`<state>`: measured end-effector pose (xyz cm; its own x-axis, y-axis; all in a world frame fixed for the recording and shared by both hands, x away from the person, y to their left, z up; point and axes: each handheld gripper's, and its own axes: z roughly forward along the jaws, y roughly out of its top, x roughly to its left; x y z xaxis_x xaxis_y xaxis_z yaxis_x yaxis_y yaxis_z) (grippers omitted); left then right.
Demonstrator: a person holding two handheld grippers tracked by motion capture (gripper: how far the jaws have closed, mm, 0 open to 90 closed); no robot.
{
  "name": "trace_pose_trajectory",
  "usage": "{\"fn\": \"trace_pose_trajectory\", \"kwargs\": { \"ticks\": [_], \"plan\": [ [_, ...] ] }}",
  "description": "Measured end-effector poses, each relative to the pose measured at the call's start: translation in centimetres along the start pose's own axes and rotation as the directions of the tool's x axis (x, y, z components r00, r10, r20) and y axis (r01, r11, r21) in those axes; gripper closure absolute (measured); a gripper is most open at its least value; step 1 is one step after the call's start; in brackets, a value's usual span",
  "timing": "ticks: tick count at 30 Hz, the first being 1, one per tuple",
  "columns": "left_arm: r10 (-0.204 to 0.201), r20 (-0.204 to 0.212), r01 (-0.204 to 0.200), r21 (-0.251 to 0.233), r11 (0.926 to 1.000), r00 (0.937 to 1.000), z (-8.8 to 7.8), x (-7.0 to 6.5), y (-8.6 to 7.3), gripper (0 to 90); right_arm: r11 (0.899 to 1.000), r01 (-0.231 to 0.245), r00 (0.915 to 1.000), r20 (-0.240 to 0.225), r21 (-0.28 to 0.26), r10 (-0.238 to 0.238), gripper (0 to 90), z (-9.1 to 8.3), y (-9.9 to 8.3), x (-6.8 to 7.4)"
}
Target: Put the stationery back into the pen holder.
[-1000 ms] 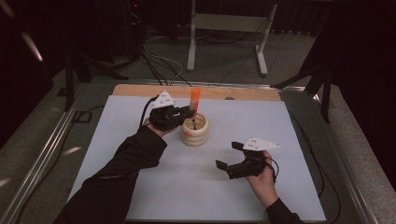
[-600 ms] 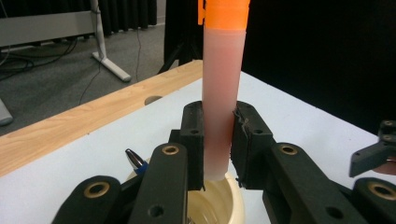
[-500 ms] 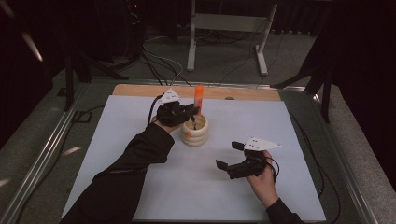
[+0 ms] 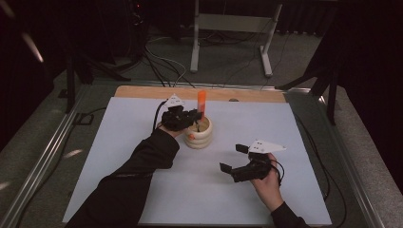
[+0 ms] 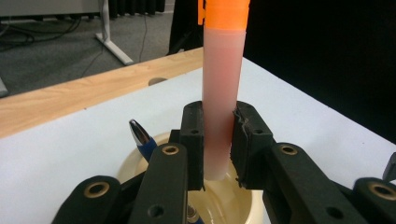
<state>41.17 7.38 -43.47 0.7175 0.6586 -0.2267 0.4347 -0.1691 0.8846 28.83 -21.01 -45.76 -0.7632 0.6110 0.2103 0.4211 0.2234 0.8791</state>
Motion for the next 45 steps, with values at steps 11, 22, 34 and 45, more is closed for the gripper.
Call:
{"fn": "trace_pose_trajectory", "kwargs": {
  "ticks": [11,22,34,45],
  "plan": [
    [-0.051,-0.017,0.051,0.027,0.9983,0.9986,0.6,-0.1,-1.1,76.4,1.000,-0.001,0.9999,-0.010,0.004,0.001,0.0,0.0,0.0,0.0],
    [-0.046,-0.033,0.049,0.094,0.9944,0.9984,0.9,-0.8,-1.4,76.3,1.000,0.002,0.9999,-0.013,0.014,-0.001,0.0,0.1,-0.1,0.0],
    [-0.108,-0.097,0.123,0.171,0.9775,0.9894,1.7,-1.1,-1.7,76.1,1.000,0.000,0.9999,-0.017,0.020,0.001,0.0,0.1,-0.1,-0.1],
    [-0.052,-0.099,0.062,0.095,0.9936,0.9937,-0.9,-1.4,0.1,31.3,1.000,0.000,0.9998,-0.019,0.018,0.001,0.0,0.0,-0.1,0.0]
  ]
}}
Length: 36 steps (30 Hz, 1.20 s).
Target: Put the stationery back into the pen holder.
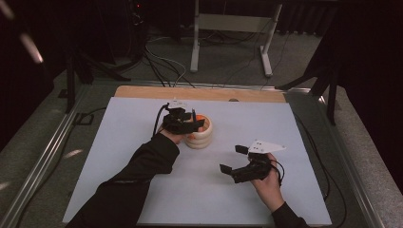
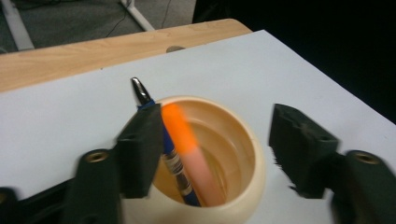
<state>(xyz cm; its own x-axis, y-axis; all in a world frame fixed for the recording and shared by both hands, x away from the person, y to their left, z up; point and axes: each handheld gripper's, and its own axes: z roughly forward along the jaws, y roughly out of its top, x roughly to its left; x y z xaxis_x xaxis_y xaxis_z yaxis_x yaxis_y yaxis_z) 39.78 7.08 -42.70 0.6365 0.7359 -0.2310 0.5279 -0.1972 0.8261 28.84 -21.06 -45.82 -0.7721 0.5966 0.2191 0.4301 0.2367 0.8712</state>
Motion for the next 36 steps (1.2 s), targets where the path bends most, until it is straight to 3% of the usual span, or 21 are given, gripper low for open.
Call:
{"fn": "trace_pose_trajectory", "kwargs": {
  "ticks": [2,4,8,12,20,30,36],
  "plan": [
    [0.009,-0.003,-0.009,-0.008,0.9999,1.0000,-0.6,0.0,0.1,25.9,1.000,-0.001,1.0000,-0.001,0.001,0.001,0.0,0.0,0.0,0.0],
    [0.017,0.027,-0.017,-0.014,0.9998,0.9995,-1.1,0.1,0.1,17.7,1.000,-0.001,1.0000,-0.002,0.000,0.001,0.0,0.0,0.0,0.0],
    [0.019,0.038,-0.018,-0.031,0.9994,0.9991,-2.3,0.5,0.2,14.0,1.000,-0.003,1.0000,-0.002,0.000,0.003,0.0,0.0,0.0,0.1],
    [0.039,0.050,-0.037,-0.038,0.9986,0.9980,-3.3,0.7,0.3,2.8,1.000,-0.004,1.0000,-0.004,-0.005,0.004,0.0,-0.1,0.0,0.1],
    [0.060,0.077,-0.057,-0.046,0.9973,0.9952,-5.3,1.0,-0.1,1.3,1.000,-0.009,0.9999,-0.011,-0.006,0.009,0.0,-0.1,0.0,0.2],
    [0.055,0.052,-0.051,-0.071,0.9962,0.9971,-7.6,2.2,-1.4,1.4,1.000,-0.010,0.9999,-0.011,-0.013,0.010,0.0,-0.3,0.1,0.3],
    [0.037,0.010,-0.036,-0.082,0.9960,0.9993,-9.3,3.2,-2.8,1.6,1.000,-0.007,0.9999,-0.013,-0.012,0.007,0.0,-0.2,0.2,0.4]
  ]
}}
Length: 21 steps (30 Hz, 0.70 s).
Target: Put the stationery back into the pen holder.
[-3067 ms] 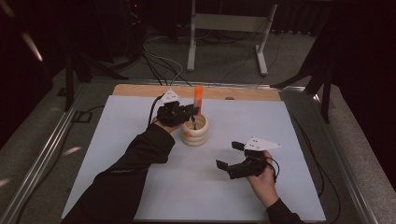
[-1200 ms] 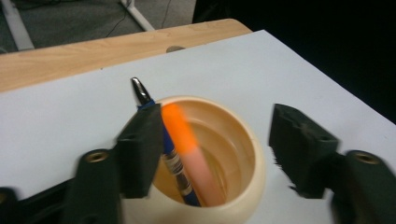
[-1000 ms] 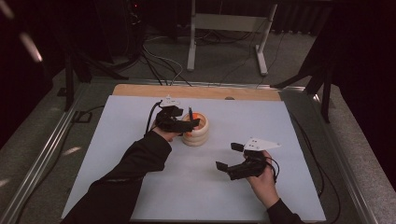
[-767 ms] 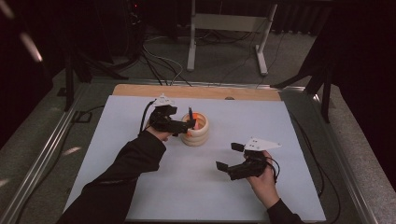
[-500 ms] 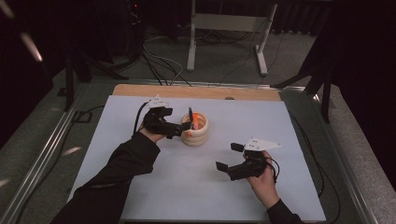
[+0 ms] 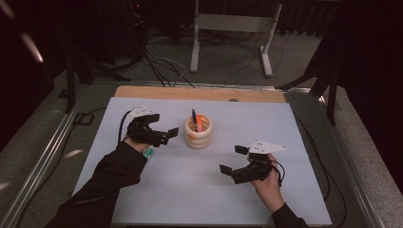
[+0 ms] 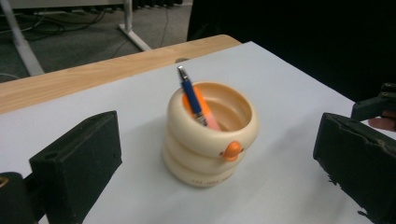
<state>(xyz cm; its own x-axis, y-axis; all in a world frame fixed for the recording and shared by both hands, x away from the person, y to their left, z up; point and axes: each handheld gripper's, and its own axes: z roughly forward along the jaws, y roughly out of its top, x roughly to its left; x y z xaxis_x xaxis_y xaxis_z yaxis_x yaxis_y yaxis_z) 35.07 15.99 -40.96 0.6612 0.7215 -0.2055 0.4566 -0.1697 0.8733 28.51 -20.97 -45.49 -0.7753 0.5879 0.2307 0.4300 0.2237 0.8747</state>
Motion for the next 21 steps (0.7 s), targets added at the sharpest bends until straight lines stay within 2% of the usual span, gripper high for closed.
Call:
{"fn": "trace_pose_trajectory", "kwargs": {
  "ticks": [2,10,11,19,21],
  "plan": [
    [-0.007,-0.002,0.007,-0.006,1.0000,1.0000,-0.3,0.2,-0.2,1.6,1.000,0.001,1.0000,0.000,0.000,-0.001,0.0,0.0,0.0,0.0],
    [-0.043,-0.072,0.040,-0.034,0.9986,0.9965,-2.7,0.9,-3.0,1.7,1.000,0.000,1.0000,0.000,-0.002,0.000,0.0,0.0,0.0,0.0],
    [-0.052,-0.094,0.049,-0.033,0.9983,0.9942,-3.1,0.9,-3.7,1.7,1.000,0.002,1.0000,0.000,-0.002,-0.002,0.0,0.0,0.0,0.1],
    [-0.069,-0.158,0.064,-0.037,0.9973,0.9850,-3.9,0.7,-6.0,1.7,1.000,0.002,1.0000,-0.002,-0.002,-0.002,0.0,0.0,0.1,0.1],
    [-0.073,-0.187,0.067,-0.036,0.9971,0.9796,-4.1,0.5,-6.9,1.7,1.000,0.004,1.0000,-0.001,-0.002,-0.004,0.0,-0.1,0.1,0.2]
  ]
}}
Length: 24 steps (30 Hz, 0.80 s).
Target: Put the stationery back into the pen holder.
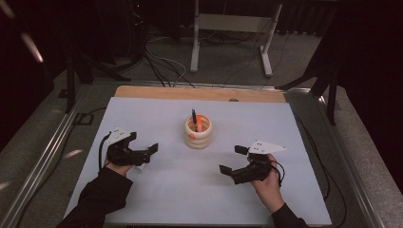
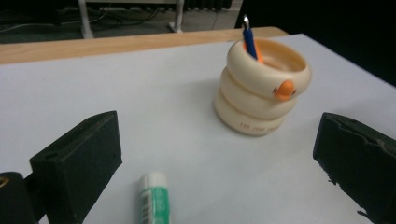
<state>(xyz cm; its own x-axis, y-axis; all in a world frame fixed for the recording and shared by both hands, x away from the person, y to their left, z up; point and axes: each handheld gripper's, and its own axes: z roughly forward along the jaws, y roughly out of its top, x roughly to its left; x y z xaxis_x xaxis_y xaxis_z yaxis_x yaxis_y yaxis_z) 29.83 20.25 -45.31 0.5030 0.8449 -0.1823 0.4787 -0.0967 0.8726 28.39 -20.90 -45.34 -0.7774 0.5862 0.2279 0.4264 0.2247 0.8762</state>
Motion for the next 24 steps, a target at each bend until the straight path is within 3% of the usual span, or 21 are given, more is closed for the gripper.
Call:
{"fn": "trace_pose_trajectory", "kwargs": {
  "ticks": [8,16,24],
  "plan": [
    [-0.016,-0.063,0.017,0.012,0.9998,0.9979,-0.4,0.0,-2.3,1.7,1.000,-0.002,1.0000,0.000,-0.002,0.002,0.0,0.0,0.0,0.0],
    [-0.078,-0.091,0.087,0.098,0.9914,0.9927,-0.2,1.1,-4.0,1.8,1.000,-0.003,1.0000,-0.001,-0.001,0.003,0.0,0.0,0.0,0.0],
    [-0.068,-0.129,0.088,0.161,0.9830,0.9893,-0.1,1.2,-5.4,5.1,1.000,-0.003,1.0000,0.000,-0.002,0.003,0.0,0.0,0.0,0.0]
  ]
}}
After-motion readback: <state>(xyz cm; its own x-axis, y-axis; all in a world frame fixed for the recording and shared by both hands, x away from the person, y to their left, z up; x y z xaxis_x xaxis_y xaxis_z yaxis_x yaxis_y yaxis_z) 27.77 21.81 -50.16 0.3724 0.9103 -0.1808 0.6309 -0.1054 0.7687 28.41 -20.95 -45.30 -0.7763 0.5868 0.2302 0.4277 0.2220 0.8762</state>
